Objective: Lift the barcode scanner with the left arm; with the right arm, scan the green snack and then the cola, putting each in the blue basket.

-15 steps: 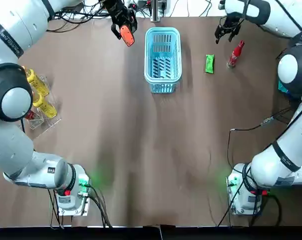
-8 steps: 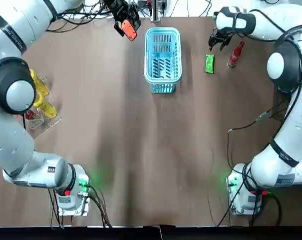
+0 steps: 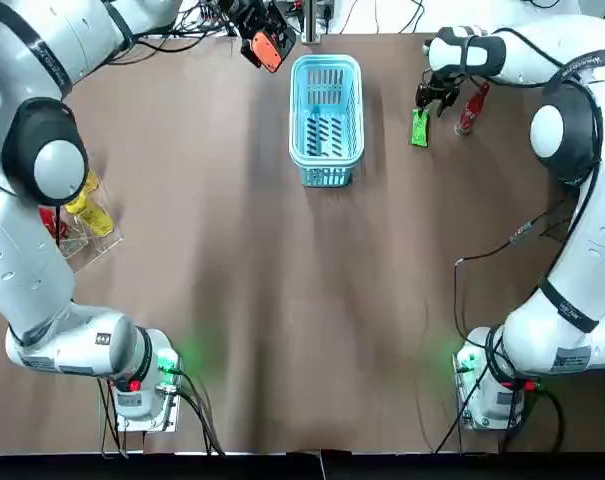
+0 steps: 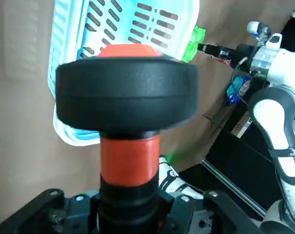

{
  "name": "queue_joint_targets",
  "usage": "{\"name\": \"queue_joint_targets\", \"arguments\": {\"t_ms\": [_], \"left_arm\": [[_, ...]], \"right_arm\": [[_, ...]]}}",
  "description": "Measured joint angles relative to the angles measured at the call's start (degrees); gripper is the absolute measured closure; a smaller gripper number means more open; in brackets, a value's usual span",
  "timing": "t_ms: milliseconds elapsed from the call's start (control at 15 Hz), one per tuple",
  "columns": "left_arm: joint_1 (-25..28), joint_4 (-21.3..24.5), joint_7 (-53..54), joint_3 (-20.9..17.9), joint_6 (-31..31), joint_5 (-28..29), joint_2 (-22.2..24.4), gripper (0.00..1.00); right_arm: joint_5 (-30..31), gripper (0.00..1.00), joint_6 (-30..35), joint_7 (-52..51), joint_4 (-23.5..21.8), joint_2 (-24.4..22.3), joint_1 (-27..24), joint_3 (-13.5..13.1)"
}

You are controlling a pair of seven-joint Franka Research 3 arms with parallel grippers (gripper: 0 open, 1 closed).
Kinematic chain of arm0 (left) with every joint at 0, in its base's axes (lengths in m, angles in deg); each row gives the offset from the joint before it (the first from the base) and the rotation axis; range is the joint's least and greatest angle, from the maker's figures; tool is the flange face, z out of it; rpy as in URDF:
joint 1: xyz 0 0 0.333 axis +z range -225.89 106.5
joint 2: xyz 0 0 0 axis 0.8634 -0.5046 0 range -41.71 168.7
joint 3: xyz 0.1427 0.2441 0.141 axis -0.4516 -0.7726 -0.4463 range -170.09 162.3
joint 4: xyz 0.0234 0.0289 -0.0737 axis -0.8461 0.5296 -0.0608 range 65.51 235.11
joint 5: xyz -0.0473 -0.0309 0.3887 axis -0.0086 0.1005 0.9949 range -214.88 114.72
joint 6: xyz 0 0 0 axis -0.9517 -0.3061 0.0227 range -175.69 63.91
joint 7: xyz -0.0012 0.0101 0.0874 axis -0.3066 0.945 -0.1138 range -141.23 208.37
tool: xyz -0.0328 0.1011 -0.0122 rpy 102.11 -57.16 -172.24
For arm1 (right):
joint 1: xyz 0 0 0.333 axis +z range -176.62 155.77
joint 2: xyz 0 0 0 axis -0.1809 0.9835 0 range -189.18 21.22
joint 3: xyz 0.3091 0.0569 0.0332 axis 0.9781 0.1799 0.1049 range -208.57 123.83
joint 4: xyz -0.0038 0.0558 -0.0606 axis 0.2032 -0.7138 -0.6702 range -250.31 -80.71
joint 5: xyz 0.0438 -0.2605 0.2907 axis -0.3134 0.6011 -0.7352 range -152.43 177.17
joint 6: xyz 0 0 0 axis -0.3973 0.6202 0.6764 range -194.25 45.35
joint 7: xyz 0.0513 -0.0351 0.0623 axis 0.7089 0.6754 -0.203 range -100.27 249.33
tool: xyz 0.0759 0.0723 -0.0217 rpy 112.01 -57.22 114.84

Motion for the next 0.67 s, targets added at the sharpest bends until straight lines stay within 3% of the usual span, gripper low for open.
{"name": "queue_joint_targets", "arguments": {"t_ms": [67,533,667], "left_arm": [[-0.01,-0.07,0.85,0.0,0.0,-0.16,-0.22,0.93],[0.03,-0.23,5.73,-0.05,0.0,-4.98,-0.43,0.93],[0.01,-0.23,6.0,-0.06,0.0,-5.1,-0.62,0.93]], "right_arm": [[0.0,0.47,-0.07,0.21,-0.28,0.31,0.0,0.02],[-0.09,0.58,-0.45,0.63,-0.36,1.0,0.26,0.21],[-0.16,0.74,-0.45,0.65,-0.35,1.02,0.55,0.39]]}}
